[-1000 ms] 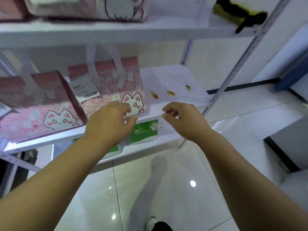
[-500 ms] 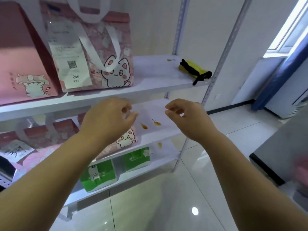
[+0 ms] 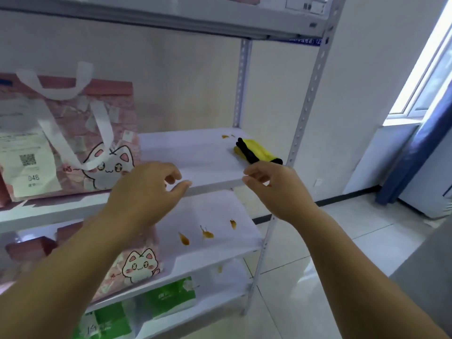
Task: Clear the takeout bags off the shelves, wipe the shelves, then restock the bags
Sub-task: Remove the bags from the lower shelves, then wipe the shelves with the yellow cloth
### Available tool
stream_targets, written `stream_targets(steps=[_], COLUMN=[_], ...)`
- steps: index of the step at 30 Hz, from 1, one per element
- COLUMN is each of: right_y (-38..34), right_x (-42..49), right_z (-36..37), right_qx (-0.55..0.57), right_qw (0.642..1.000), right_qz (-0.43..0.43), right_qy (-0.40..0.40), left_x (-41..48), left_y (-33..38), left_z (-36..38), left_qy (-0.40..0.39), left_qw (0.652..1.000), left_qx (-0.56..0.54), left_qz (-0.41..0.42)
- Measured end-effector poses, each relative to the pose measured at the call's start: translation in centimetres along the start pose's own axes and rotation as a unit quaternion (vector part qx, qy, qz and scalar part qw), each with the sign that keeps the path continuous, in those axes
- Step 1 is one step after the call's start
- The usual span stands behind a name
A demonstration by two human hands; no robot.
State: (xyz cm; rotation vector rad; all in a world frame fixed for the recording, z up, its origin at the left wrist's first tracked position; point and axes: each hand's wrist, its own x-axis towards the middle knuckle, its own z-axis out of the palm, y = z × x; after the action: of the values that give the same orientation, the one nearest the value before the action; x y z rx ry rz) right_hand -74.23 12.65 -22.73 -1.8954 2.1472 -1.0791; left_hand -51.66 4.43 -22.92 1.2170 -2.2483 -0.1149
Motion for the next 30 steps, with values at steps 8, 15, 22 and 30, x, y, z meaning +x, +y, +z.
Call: stream_targets(steps=[8,15,22,30], right_y=[8.0,10.7,11.9,13.0], right_x=[6.8,13.4,18.9,21.2], right_z=[-0.9,2.0,5.5,8.3], right_qx=[-0.045,-0.140,-0.264,-0.303], right_qw=[0.998,0.985,0.950,0.914], right_qz=[0.032,0.070,0.113,0.185], right_qy=[-0.042,-0.070,-0.123,-0.195], left_x=[5.9,11.3,16.5,18.1], left_y=[1.9,-0.2,-2.1,-3.1], left_z=[6.3,9.7,12.0,13.5], left_qy=[-0.040,-0.075,-0.117,-0.136], left_qw=[0.999,0.996,0.991,0.988], left_qx=[0.008,0.039,0.055,0.073], left_qz=[-0.032,-0.038,-0.029,-0.006])
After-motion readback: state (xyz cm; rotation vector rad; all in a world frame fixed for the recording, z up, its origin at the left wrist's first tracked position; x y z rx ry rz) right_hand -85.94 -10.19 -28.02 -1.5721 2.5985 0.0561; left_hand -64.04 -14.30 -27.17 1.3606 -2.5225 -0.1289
